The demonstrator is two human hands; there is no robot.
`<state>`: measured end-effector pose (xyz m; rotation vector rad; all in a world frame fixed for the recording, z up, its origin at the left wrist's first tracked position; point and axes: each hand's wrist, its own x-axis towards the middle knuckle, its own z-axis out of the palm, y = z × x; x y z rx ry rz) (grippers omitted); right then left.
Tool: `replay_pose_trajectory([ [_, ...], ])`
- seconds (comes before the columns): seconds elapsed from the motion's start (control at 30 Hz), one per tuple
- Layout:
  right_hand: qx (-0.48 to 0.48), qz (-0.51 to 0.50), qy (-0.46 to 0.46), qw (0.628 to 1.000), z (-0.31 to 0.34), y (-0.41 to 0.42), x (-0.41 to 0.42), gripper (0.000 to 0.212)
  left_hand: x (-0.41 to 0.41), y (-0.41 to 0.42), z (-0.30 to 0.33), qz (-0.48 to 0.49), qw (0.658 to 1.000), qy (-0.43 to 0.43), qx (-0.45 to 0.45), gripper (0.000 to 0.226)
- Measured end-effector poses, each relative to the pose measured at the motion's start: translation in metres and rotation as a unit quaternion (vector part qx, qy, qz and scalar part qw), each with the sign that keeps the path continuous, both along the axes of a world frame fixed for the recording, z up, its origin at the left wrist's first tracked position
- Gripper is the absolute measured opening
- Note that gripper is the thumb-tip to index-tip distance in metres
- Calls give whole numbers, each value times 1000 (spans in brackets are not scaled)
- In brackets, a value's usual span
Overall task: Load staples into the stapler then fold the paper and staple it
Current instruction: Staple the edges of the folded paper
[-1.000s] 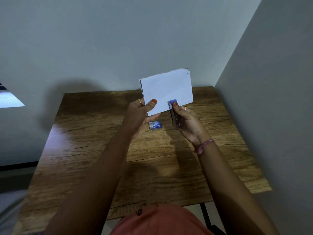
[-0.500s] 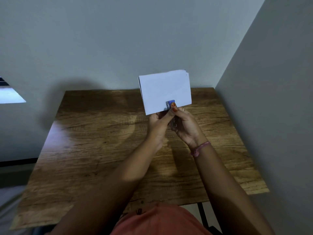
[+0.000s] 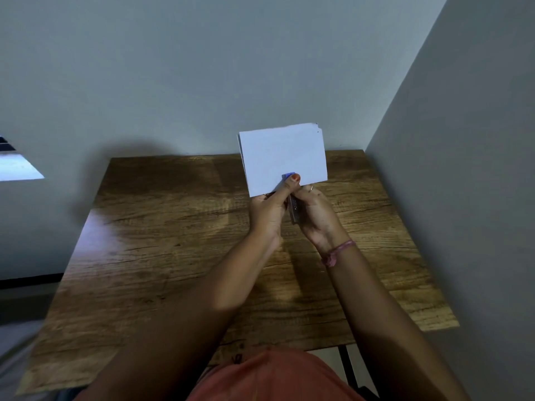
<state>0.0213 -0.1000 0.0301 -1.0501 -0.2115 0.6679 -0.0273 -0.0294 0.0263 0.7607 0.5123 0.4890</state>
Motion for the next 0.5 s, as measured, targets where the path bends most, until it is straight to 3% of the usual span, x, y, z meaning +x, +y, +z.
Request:
replay_pose_trajectory([
  [0.17, -9, 4, -13, 1000, 4, -2, 2, 13, 2, 6, -2, -48, 999, -18, -5, 49],
  [0.33, -35, 26, -18, 999, 12, -7, 6, 18, -5, 23, -6, -134, 991, -15, -13, 37],
  [0.5, -63, 31, -29, 997, 18, -13, 11, 9, -14, 52, -11, -46, 998, 1, 50, 18],
])
